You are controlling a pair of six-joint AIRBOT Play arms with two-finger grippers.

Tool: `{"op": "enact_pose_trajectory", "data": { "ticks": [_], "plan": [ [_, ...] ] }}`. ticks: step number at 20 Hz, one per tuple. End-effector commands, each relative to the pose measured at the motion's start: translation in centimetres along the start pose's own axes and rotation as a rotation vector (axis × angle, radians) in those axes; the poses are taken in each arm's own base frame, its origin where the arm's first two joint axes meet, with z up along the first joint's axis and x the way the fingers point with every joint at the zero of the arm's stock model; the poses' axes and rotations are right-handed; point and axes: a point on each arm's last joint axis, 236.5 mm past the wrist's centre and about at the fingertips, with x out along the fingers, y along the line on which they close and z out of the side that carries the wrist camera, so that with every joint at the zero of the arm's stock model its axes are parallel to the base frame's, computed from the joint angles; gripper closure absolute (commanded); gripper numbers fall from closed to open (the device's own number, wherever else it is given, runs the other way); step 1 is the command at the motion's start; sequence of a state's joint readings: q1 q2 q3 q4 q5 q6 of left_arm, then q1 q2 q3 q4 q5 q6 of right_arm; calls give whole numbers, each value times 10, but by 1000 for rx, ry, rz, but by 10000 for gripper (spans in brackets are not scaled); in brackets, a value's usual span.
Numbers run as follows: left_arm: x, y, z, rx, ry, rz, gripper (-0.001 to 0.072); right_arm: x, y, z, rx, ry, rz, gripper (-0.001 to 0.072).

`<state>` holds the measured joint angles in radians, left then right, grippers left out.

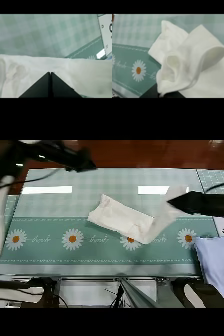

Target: Fold the shirts.

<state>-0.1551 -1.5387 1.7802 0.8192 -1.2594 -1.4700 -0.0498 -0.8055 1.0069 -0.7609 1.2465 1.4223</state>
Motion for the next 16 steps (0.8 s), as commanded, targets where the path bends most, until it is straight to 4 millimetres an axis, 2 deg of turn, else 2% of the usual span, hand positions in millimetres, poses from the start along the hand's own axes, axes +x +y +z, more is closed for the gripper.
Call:
{"op": "enact_pose_trajectory", "data": {
  "ticks": [1,3,4,6,8,10,12,15,16],
  "plan": [
    [-119,-24,4,147,-226,90,678,78,39,1,-45,70,99,690],
    [-150,-39,-22,204,-289,140,677,130,51,1,-64,137,118,690],
    [-156,-41,-40,206,-299,151,676,154,54,-1,-77,172,122,690],
    [-155,-39,-82,180,-295,152,675,201,56,-6,-86,243,123,690],
    [-142,-26,-126,122,-269,150,676,238,54,-11,-87,293,122,690],
    [-125,-6,-165,33,-234,154,676,263,52,-20,-78,343,124,690],
    [-109,13,-198,-47,-192,159,676,279,49,-30,-66,383,120,690],
    [-92,32,-223,-108,-145,169,676,290,42,-39,-46,409,108,680],
    [-88,37,-225,-119,-148,174,675,291,41,-40,-46,411,109,416]
  ]
}}
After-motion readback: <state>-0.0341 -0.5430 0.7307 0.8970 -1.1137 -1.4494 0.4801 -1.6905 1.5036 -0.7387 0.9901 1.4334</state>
